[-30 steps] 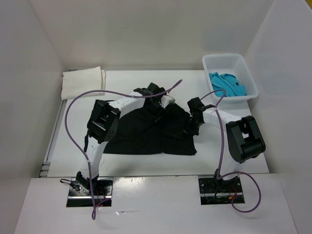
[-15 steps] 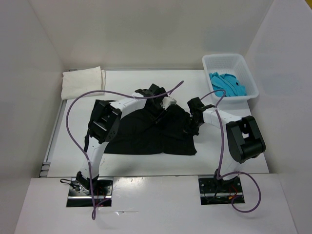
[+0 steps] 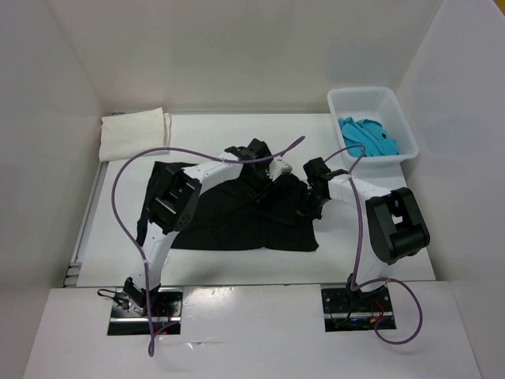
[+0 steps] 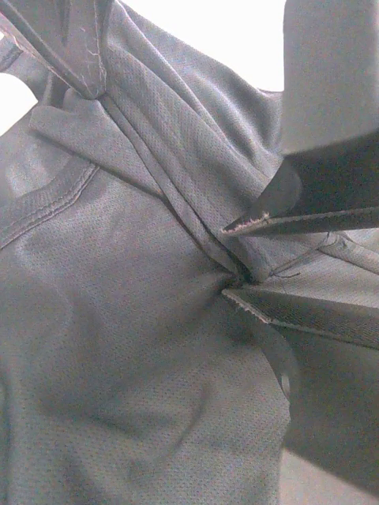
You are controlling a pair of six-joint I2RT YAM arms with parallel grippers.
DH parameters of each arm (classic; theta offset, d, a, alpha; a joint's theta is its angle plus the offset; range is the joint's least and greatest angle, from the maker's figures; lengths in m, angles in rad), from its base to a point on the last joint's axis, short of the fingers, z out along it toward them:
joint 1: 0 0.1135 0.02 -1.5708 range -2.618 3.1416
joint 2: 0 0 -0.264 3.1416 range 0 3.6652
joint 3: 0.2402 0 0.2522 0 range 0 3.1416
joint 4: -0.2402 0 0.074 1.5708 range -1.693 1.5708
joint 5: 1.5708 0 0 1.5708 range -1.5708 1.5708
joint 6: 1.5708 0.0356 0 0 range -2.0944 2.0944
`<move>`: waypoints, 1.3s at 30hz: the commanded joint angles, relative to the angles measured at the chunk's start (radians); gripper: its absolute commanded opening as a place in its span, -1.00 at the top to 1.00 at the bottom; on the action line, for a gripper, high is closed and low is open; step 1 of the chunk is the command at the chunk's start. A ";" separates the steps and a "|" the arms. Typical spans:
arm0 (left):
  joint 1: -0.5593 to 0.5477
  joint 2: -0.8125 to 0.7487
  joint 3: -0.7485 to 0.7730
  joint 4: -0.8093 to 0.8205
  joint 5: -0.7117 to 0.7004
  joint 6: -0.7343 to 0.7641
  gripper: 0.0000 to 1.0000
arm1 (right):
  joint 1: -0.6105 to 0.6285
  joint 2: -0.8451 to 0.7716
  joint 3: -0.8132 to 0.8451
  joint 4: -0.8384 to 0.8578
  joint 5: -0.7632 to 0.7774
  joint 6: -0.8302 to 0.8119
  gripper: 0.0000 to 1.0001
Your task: Fold and stack the t-shirts
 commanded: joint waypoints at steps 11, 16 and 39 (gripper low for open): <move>-0.002 -0.025 0.002 -0.066 0.006 0.010 0.35 | 0.007 -0.021 -0.003 0.002 0.010 0.003 1.00; -0.002 -0.025 -0.007 -0.066 0.006 0.010 0.82 | 0.007 -0.021 -0.003 0.002 0.010 0.003 1.00; 0.017 -0.086 -0.027 -0.085 0.008 0.000 0.27 | 0.007 0.006 0.100 -0.008 0.019 -0.034 1.00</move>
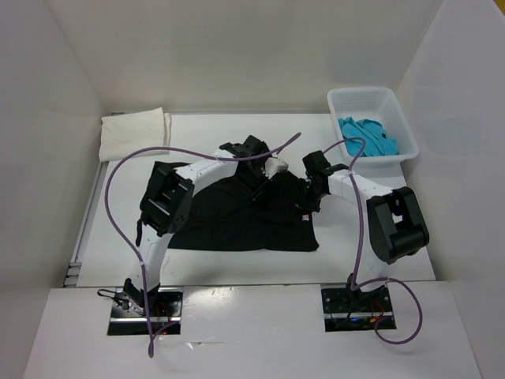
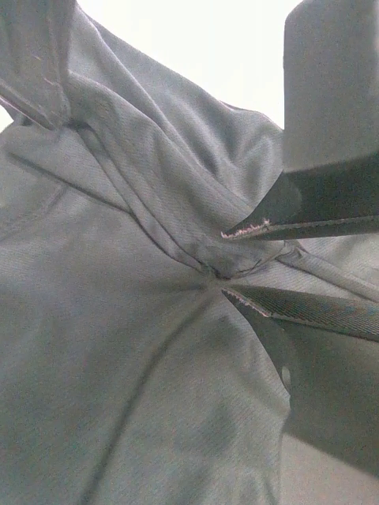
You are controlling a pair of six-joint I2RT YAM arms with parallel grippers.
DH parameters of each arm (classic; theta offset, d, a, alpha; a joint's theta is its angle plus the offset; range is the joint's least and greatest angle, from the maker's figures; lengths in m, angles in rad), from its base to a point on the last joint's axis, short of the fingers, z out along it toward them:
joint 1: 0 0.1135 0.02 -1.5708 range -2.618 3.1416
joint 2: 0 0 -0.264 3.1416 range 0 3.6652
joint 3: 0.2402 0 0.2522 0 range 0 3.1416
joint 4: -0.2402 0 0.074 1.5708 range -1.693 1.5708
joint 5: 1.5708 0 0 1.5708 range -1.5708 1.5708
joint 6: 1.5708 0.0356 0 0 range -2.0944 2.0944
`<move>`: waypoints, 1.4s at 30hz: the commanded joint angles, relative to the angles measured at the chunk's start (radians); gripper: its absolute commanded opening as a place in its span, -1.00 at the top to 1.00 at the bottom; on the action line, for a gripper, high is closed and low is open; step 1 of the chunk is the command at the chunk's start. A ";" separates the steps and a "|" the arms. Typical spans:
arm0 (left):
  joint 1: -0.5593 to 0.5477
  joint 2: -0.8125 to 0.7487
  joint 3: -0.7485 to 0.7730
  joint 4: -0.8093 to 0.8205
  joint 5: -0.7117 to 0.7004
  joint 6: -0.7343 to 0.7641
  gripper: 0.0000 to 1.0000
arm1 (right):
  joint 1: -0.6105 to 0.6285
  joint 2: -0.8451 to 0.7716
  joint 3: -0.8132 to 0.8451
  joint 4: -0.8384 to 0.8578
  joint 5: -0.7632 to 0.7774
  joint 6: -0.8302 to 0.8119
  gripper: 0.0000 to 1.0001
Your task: Fold and stack the t-shirts
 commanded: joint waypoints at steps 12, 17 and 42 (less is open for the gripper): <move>0.005 0.012 -0.001 -0.037 0.063 0.000 0.30 | 0.007 0.001 0.014 -0.008 0.018 -0.012 1.00; -0.015 0.032 -0.001 -0.037 0.063 0.011 0.47 | 0.007 0.001 0.014 -0.008 0.018 -0.012 1.00; 0.031 -0.180 -0.168 0.062 0.011 -0.027 1.00 | 0.007 0.105 0.184 0.010 0.050 -0.051 1.00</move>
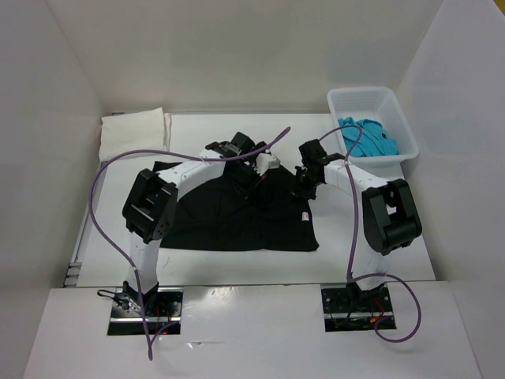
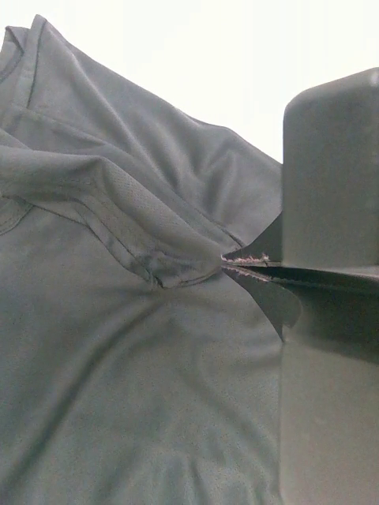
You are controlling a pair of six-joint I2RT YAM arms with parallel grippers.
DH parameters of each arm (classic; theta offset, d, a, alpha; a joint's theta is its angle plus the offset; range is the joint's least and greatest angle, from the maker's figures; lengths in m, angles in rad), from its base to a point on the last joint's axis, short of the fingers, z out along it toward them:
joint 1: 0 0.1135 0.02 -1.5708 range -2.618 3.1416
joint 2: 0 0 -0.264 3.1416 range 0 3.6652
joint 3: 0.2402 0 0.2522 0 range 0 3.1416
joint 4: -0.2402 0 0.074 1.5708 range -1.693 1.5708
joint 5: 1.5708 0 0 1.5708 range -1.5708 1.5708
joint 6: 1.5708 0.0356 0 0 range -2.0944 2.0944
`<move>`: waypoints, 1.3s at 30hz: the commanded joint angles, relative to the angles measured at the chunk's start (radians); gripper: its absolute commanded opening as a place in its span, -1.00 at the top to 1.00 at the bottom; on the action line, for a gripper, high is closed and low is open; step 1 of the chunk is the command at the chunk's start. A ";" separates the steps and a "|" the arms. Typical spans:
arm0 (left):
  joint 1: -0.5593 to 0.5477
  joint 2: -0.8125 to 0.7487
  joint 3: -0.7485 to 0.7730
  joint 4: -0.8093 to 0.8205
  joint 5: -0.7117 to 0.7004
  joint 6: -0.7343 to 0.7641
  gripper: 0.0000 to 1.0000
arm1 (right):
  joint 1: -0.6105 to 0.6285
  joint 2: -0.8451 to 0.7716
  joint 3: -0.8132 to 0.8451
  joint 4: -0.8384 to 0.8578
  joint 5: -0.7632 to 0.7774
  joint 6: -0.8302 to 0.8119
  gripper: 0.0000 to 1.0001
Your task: Fold and stack the t-shirts
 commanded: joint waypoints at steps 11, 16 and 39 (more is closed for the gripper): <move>-0.031 0.127 0.109 -0.008 0.067 -0.025 0.46 | 0.006 0.006 -0.033 0.023 0.018 -0.018 1.00; -0.031 0.158 0.118 -0.017 0.067 -0.015 0.24 | 0.006 -0.013 -0.069 0.032 -0.002 -0.009 1.00; -0.071 0.130 0.118 0.022 -0.140 -0.015 -0.06 | 0.006 -0.013 -0.079 0.032 -0.002 -0.009 1.00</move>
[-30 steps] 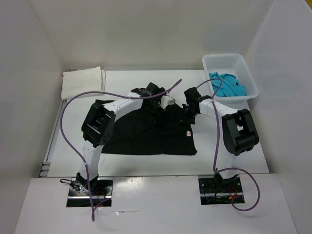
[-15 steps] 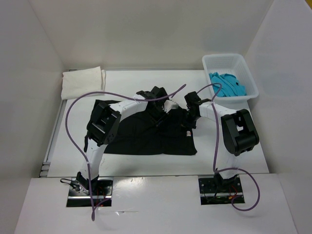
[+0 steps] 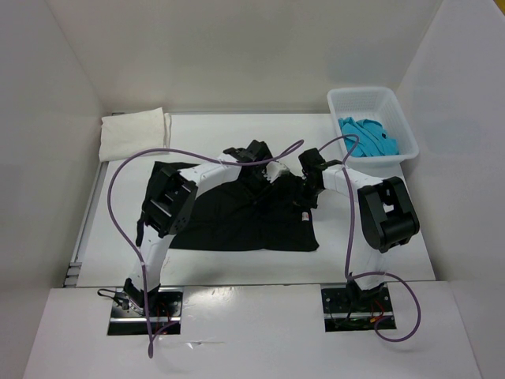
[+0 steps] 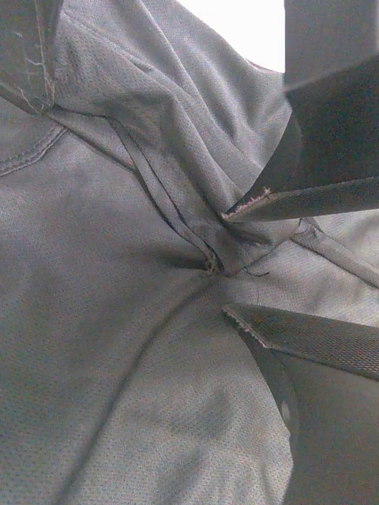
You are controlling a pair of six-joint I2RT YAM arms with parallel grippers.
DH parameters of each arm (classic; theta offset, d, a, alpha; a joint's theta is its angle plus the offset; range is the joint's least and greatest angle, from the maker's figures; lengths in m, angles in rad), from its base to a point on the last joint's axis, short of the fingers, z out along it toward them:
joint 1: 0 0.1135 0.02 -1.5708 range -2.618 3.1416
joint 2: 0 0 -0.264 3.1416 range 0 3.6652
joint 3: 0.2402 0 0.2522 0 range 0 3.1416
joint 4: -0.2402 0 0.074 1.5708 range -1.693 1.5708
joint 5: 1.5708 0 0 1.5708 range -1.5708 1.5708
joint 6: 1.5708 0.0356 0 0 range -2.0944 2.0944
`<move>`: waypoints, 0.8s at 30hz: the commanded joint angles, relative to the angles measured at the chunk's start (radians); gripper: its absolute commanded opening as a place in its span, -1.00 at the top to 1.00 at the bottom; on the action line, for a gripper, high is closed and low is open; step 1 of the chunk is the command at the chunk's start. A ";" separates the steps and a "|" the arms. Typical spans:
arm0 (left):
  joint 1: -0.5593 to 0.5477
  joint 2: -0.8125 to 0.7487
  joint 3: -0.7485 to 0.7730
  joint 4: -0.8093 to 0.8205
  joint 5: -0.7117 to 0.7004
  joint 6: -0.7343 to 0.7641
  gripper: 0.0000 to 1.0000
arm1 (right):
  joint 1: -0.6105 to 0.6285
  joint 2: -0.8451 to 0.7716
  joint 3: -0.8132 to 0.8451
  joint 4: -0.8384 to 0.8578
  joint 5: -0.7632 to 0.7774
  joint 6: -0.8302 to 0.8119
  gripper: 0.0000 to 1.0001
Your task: Fold and stack the t-shirts
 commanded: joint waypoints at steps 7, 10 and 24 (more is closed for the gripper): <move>-0.011 -0.017 0.010 0.002 0.138 0.005 0.35 | 0.006 -0.042 -0.007 0.027 -0.001 0.000 1.00; -0.011 -0.017 0.021 -0.007 0.150 0.005 0.44 | 0.006 -0.042 -0.007 0.027 -0.001 0.000 1.00; -0.011 -0.048 0.030 -0.016 0.132 0.014 0.26 | 0.006 -0.042 -0.016 0.027 -0.001 0.000 1.00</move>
